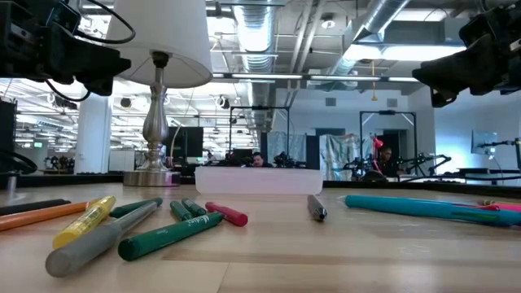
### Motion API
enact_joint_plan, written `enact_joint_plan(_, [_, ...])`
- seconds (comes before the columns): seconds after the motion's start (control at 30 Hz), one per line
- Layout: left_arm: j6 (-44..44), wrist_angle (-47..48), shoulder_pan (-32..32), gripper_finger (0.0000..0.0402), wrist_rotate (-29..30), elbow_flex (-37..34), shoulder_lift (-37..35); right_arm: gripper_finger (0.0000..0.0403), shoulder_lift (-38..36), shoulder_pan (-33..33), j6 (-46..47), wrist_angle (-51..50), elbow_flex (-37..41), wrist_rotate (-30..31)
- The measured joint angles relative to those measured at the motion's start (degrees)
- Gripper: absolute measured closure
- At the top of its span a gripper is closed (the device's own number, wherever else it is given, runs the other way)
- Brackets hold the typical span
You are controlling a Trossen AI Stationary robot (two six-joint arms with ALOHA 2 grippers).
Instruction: Pick & place school supplies into a supply box
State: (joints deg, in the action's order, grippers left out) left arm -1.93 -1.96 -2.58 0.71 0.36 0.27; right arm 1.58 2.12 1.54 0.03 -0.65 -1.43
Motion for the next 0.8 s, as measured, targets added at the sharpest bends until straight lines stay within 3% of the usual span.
enact_joint_plan(0.8, [2.19,0.02,0.0,0.0273,-0.07,0.01,0.0,0.031,0.01,0.02,0.14,0.63,0.05,-0.04])
